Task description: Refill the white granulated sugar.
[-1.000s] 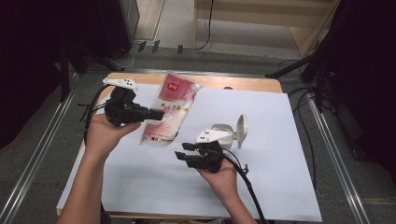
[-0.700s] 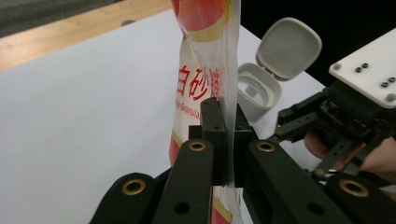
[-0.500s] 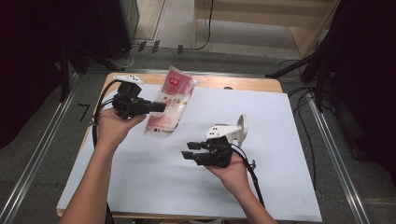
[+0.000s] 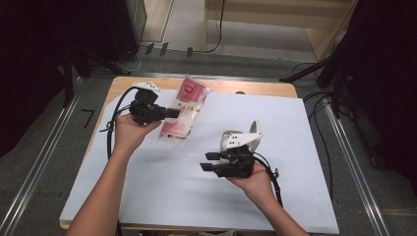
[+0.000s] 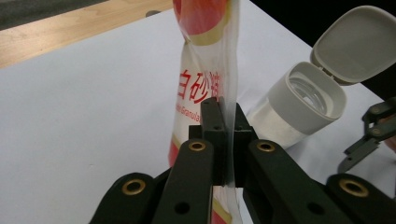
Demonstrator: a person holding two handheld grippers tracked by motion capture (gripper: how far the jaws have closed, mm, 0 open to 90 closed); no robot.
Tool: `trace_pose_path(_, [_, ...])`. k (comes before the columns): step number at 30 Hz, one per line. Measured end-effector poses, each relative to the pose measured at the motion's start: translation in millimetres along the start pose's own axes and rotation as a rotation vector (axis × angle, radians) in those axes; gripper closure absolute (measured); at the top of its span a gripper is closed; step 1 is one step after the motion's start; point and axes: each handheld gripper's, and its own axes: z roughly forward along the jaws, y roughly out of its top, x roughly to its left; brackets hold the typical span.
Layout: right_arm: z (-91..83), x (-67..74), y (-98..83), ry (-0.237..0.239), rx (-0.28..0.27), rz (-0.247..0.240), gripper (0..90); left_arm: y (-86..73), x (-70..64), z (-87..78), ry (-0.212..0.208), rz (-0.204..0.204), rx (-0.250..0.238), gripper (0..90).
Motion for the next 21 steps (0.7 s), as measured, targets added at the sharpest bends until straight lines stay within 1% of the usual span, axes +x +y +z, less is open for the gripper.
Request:
trace_pose_path(1, [-1.3,-0.5,-0.8,0.002,-0.006,-0.008,56.2,0.1,0.8,0.9,0.001,0.002,0.000,90.0])
trace_pose_path(2, [-2.4,-0.1,-1.3,-0.002,-0.004,-0.008,55.8,0.0,2.1,2.4,0.012,0.009,-0.007,90.0])
trace_pose_path(3, [-2.4,-0.1,-1.3,-0.002,-0.004,-0.008,55.8,0.0,2.1,2.4,0.012,0.009,-0.007,90.0])
trace_pose_path(4, [-5.0,0.4,-2.1,0.012,-0.014,-0.019,55.2,-0.4,4.9,5.5,0.020,0.007,-0.017,90.0])
trace_pose_path(5, [-5.6,1.0,-2.3,0.014,-0.018,-0.022,55.0,-0.9,6.5,8.0,0.026,0.006,-0.026,90.0])
trace_pose_path(6, [-6.6,2.4,-2.6,0.012,-0.020,-0.036,55.0,-1.6,7.3,9.2,0.036,0.016,-0.030,90.0])
trace_pose_path(7, [-7.6,3.4,-3.0,0.011,-0.018,-0.038,55.0,-2.7,8.6,11.6,0.043,0.021,-0.035,90.0])
trace_pose_path(8, [-8.3,3.9,-3.6,0.016,-0.019,-0.047,55.0,-4.2,9.4,14.2,0.051,0.021,-0.044,90.0])
trace_pose_path(9, [-8.9,4.1,-4.3,0.016,-0.021,-0.049,55.2,-4.2,9.4,14.2,0.051,0.021,-0.044,90.0])
trace_pose_path(10, [-9.2,4.3,-5.1,0.016,-0.022,-0.046,55.3,-6.6,12.0,19.9,0.054,0.023,-0.038,90.0])
trace_pose_path(11, [-9.5,4.0,-6.0,0.015,-0.027,-0.046,55.3,-6.6,12.0,19.9,0.054,0.023,-0.038,90.0])
trace_pose_path(12, [-10.0,3.6,-7.1,0.012,-0.032,-0.041,55.5,-9.2,13.9,25.5,0.054,0.015,-0.025,90.0])
trace_pose_path(13, [-10.4,2.8,-8.2,0.011,-0.036,-0.035,55.8,-10.5,14.7,27.2,0.050,0.014,-0.021,90.0])
trace_pose_path(14, [-10.2,1.9,-8.9,0.012,-0.042,-0.033,55.8,-12.8,16.6,28.7,0.039,0.002,-0.037,90.0])
trace_pose_path(15, [-10.2,1.9,-8.9,0.012,-0.042,-0.033,55.8,-12.8,16.6,28.7,0.039,0.002,-0.037,90.0])
trace_pose_path(16, [-11.0,1.0,-9.7,0.007,-0.031,-0.032,55.8,-14.1,19.8,27.5,0.036,-0.016,-0.045,90.0])
trace_pose_path(19, [-14.3,-0.7,-10.7,-0.007,-0.036,-0.028,55.7,-15.7,21.4,25.2,0.039,-0.016,-0.045,90.0])
trace_pose_path(20, [-15.0,-1.2,-10.9,-0.011,-0.037,-0.026,55.7,-18.2,22.3,23.8,0.024,-0.026,-0.054,90.0])
trace_pose_path(21, [-16.2,-2.0,-11.2,-0.013,-0.040,-0.018,55.8,-19.3,22.7,22.8,0.026,-0.019,-0.048,90.0])
